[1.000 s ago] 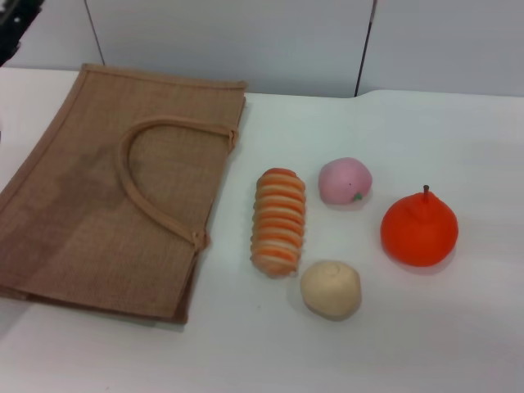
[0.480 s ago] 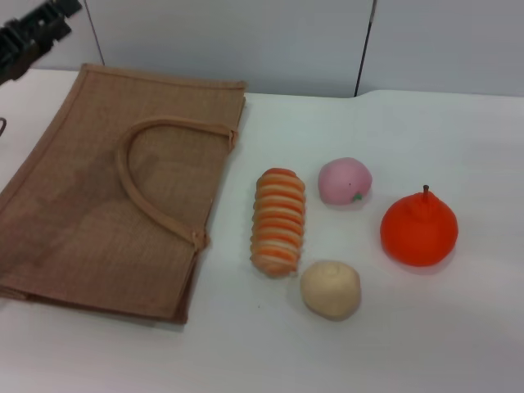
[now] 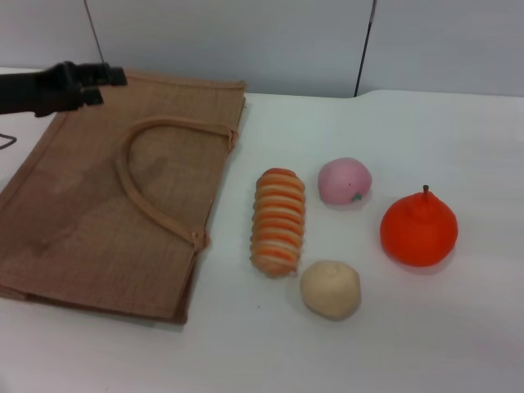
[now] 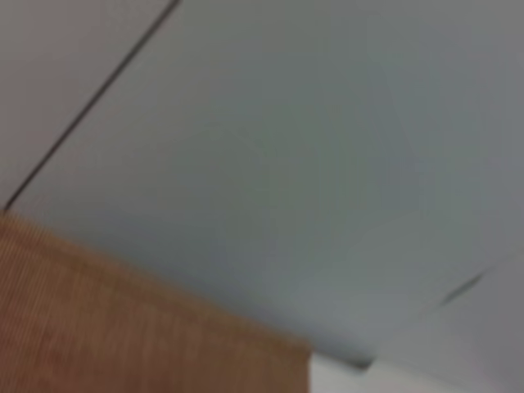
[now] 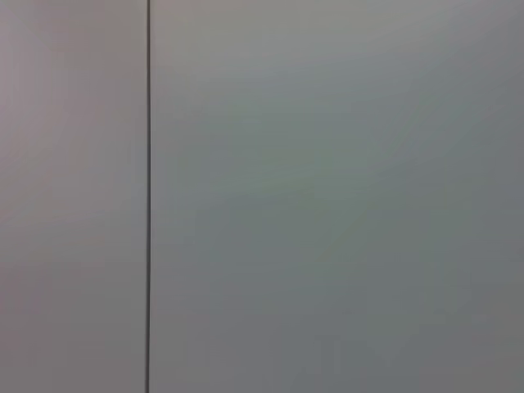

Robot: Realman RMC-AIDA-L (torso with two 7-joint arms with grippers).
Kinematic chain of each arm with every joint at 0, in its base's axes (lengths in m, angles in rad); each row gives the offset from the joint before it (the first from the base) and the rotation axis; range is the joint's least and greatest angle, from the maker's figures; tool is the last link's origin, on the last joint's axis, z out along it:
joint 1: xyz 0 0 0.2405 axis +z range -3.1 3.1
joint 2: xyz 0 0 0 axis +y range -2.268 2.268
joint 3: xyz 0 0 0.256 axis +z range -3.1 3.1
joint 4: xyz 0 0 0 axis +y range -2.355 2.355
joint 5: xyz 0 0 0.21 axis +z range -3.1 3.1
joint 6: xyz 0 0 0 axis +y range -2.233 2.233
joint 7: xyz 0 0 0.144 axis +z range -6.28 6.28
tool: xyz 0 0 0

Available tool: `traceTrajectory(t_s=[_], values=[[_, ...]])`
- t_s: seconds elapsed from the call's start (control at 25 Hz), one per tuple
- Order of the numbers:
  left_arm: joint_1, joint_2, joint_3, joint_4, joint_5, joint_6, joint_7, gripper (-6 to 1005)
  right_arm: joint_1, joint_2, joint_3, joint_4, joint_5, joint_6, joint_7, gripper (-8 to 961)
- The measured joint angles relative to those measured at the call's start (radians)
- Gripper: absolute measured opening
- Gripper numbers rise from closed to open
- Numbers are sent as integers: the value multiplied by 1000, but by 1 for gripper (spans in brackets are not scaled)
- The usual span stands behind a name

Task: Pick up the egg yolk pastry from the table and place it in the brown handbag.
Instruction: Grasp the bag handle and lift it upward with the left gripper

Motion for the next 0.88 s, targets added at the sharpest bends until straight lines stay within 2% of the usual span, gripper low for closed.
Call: traceTrajectory(t_s=[0.32,0.48,0.72,0.88], values=[[-63,24,0,-3,257,-11,-97,668,0,-2,0,0,1,0,0,871],[-69,21,4,-7,312,-3,-112,665,1,-2,0,0,4,0,0,871],[-78,25,104,-61,327,56,-140,661,0,-2,0,0,5,0,0,870],[-83,31,192,-90,329,97,-186,590,0,-3,0,0,5,0,0,870]])
